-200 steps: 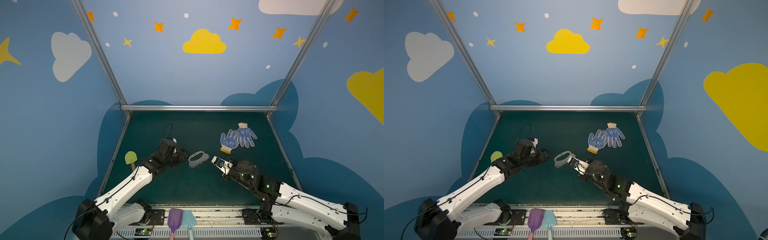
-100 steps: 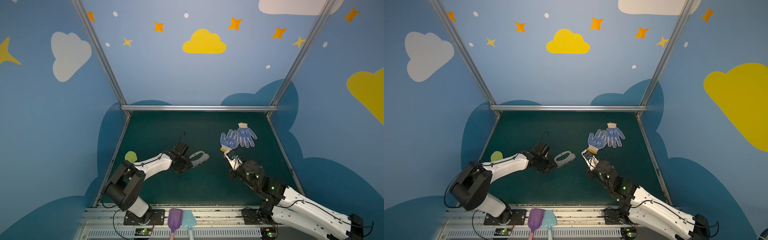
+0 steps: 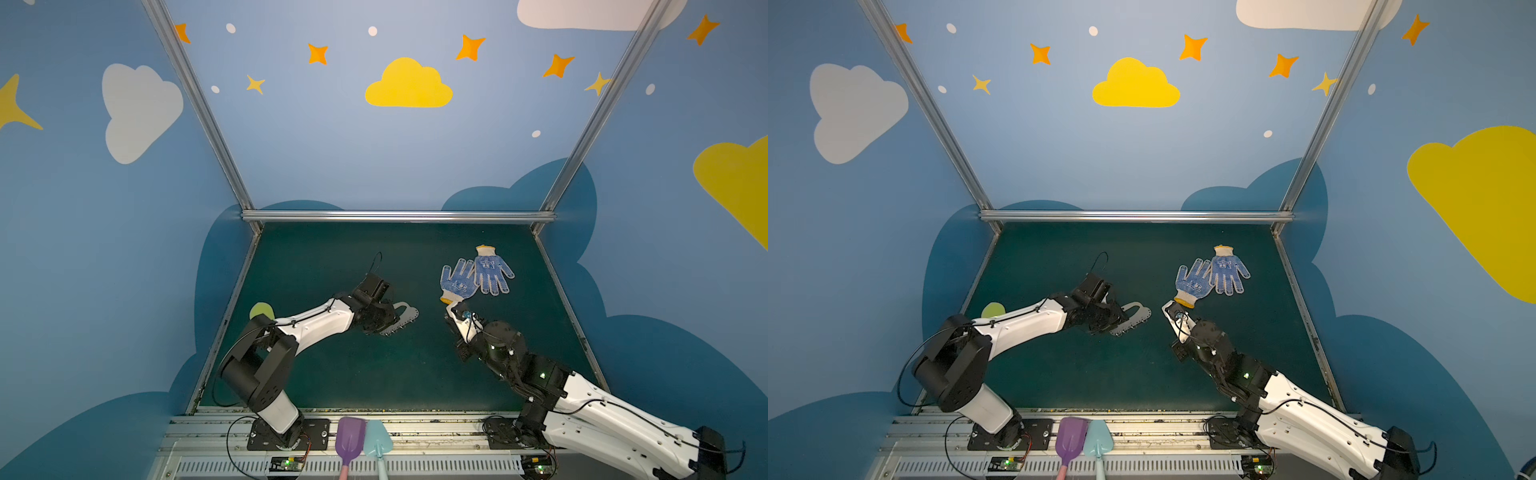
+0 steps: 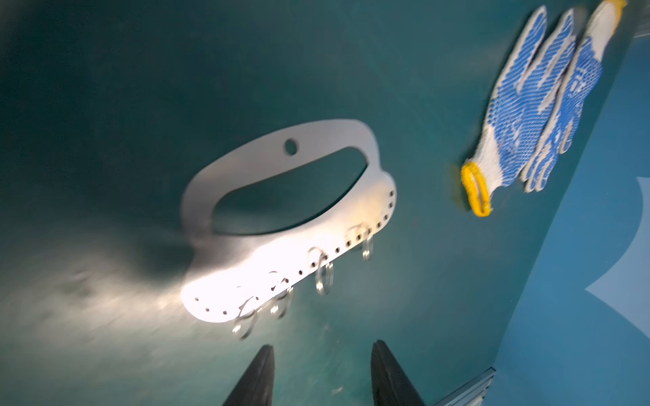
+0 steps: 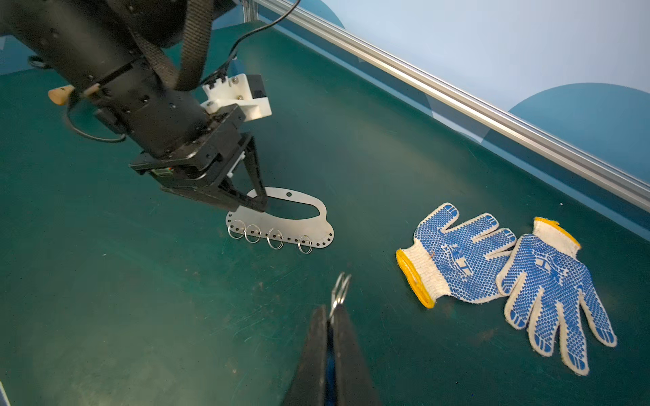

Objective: Put the keys on the keyring

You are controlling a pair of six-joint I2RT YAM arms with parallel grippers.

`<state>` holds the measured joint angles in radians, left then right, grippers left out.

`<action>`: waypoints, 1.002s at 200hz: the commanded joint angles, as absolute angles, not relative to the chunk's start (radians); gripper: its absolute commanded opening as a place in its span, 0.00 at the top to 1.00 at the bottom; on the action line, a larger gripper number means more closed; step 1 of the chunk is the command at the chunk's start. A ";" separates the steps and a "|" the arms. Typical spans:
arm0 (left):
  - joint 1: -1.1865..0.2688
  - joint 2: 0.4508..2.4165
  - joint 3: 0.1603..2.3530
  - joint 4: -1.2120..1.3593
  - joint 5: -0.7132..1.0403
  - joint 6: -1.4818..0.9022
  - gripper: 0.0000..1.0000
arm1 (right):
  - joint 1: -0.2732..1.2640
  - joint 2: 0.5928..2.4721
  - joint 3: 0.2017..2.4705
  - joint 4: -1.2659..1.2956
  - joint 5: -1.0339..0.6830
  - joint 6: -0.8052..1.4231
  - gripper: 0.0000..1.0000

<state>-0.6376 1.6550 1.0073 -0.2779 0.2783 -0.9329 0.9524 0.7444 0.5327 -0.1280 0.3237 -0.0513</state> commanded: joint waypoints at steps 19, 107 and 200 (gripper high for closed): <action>-0.643 1.741 1.063 -0.270 0.284 -0.958 0.55 | 0.950 0.725 0.525 -0.127 0.316 -0.031 1.00; -0.643 1.830 1.121 -0.288 0.307 -0.955 0.61 | 0.948 0.718 0.520 -0.125 0.313 -0.029 1.00; -0.646 1.849 1.133 -0.340 0.294 -0.946 0.66 | 0.948 0.707 0.521 -0.135 0.313 -0.027 1.00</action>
<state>-0.6426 1.8496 1.1164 -0.2863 0.3122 -0.9611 0.9512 0.7189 0.5323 -0.1326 0.3202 -0.0368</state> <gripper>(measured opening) 0.334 0.056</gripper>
